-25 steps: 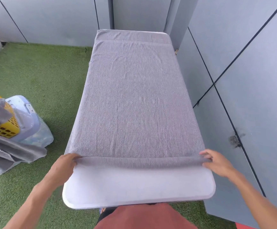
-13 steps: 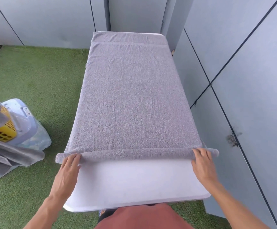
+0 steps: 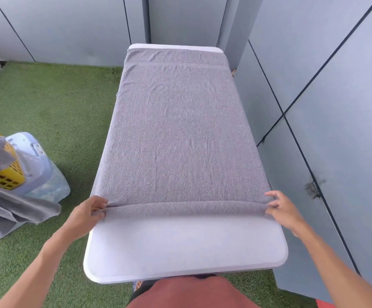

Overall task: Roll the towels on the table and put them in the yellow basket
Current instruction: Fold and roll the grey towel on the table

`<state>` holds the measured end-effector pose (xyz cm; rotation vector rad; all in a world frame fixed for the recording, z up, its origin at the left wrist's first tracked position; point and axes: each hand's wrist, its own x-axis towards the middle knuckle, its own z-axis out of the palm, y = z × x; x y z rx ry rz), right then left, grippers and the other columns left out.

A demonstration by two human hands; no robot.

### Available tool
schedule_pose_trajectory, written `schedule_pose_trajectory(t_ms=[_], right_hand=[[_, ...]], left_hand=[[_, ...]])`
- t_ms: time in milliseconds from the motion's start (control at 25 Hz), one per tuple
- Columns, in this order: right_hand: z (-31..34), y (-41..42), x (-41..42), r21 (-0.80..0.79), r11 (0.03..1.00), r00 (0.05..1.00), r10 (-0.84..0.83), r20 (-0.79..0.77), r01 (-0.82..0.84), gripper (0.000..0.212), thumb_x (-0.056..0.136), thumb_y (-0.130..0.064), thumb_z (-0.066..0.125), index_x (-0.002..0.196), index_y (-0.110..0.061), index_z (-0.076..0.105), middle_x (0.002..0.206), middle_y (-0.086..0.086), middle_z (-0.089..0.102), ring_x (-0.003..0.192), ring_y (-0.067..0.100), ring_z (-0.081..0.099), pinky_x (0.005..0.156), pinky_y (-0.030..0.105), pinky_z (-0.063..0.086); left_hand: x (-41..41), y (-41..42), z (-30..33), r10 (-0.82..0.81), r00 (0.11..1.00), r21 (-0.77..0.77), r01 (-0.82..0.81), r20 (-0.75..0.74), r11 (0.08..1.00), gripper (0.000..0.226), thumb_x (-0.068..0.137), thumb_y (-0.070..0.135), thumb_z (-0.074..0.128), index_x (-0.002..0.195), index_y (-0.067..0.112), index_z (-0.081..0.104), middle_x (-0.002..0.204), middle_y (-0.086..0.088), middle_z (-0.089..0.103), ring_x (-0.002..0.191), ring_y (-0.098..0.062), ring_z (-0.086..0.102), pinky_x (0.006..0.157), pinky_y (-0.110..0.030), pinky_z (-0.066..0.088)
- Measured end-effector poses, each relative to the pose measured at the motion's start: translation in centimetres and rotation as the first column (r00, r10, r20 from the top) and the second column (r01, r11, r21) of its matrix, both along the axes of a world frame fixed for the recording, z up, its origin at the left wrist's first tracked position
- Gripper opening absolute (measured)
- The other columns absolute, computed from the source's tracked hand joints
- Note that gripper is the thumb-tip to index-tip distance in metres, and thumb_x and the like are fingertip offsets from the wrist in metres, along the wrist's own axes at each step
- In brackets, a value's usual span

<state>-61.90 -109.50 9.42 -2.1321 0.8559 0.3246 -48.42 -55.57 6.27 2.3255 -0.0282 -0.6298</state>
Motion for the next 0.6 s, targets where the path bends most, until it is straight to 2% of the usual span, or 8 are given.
schedule_pose_trajectory(t_ms=[40,120,200,240,320,400,440,600], right_hand=[[-0.2,0.2,0.3,-0.053,0.998,0.998,-0.04,0.04,0.042,0.041,0.077,0.0,0.063,0.105,-0.028,0.056,0.099,0.005,0.061,0.091,0.023,0.06,0.079,0.036,0.047],[-1.0,1.2,-0.4,-0.344,0.938,0.987,0.013,0.161,0.043,0.03,0.075,0.0,0.068,0.089,-0.027,0.062,0.102,0.005,0.055,0.097,0.025,0.054,0.088,0.039,0.044],[-1.9,3.2,-2.4,-0.636,0.77,0.966,0.2,0.162,-0.053,0.019,0.076,-0.005,0.071,0.086,-0.021,0.067,0.1,0.003,0.056,0.098,0.027,0.048,0.089,0.041,0.04],[-2.3,4.2,-3.5,-0.692,0.716,0.953,0.266,0.147,-0.093,0.02,0.076,-0.009,0.072,0.092,-0.018,0.067,0.103,0.003,0.057,0.101,0.028,0.047,0.088,0.042,0.041],[-2.8,5.0,-4.4,-0.69,0.706,0.938,0.326,0.118,-0.159,0.038,0.073,-0.013,0.074,0.108,-0.014,0.06,0.112,0.003,0.057,0.109,0.028,0.047,0.09,0.043,0.043],[-3.2,4.1,-2.9,-0.646,0.73,0.928,0.361,0.09,-0.221,0.048,0.072,-0.008,0.075,0.116,-0.01,0.056,0.116,0.007,0.057,0.113,0.03,0.046,0.098,0.04,0.038],[-3.3,3.5,-1.7,-0.614,0.748,0.93,0.362,0.06,-0.251,0.047,0.072,-0.003,0.073,0.116,-0.007,0.056,0.116,0.01,0.059,0.114,0.032,0.047,0.1,0.039,0.035],[-2.5,2.2,1.3,-0.536,0.782,0.938,0.34,-0.06,-0.318,0.033,0.082,0.005,0.057,0.114,-0.005,0.059,0.112,0.012,0.062,0.114,0.034,0.05,0.1,0.038,0.034]], left_hand=[[0.0,-0.4,0.1,0.061,0.993,0.062,-0.067,0.1,0.996,0.026,0.081,0.001,0.068,0.092,0.025,0.064,0.098,-0.003,0.064,0.092,-0.025,0.061,0.078,-0.034,0.047],[-1.2,-1.3,0.1,0.029,0.937,0.272,-0.13,0.348,0.953,0.013,0.083,0.006,0.068,0.088,0.018,0.069,0.095,-0.005,0.058,0.089,-0.03,0.052,0.075,-0.038,0.042],[-3.7,-2.1,-0.4,-0.118,0.851,0.394,-0.11,0.511,0.912,0.013,0.083,0.003,0.065,0.094,0.011,0.068,0.096,-0.009,0.057,0.084,-0.031,0.047,0.073,-0.044,0.044],[-5.1,-2.3,-1.0,-0.174,0.825,0.422,-0.085,0.538,0.902,0.021,0.081,0.0,0.066,0.1,0.006,0.065,0.101,-0.012,0.057,0.086,-0.032,0.049,0.074,-0.046,0.046],[-6.8,-2.8,-2.3,-0.237,0.806,0.438,-0.03,0.542,0.898,0.045,0.076,0.001,0.072,0.118,-0.002,0.056,0.117,-0.019,0.055,0.105,-0.038,0.05,0.09,-0.049,0.046],[-6.6,-3.1,-3.2,-0.271,0.808,0.445,0.013,0.523,0.896,0.057,0.076,0.001,0.072,0.128,-0.007,0.048,0.127,-0.024,0.051,0.121,-0.04,0.045,0.104,-0.049,0.039],[-5.8,-3.3,-3.2,-0.268,0.82,0.443,0.02,0.506,0.896,0.056,0.077,-0.004,0.069,0.128,-0.007,0.048,0.126,-0.023,0.051,0.12,-0.04,0.045,0.103,-0.049,0.04],[-2.7,-3.2,-1.9,-0.2,0.89,0.434,0.003,0.409,0.901,0.047,0.078,-0.017,0.054,0.12,0.005,0.055,0.107,-0.011,0.056,0.101,-0.032,0.049,0.076,-0.047,0.051]])
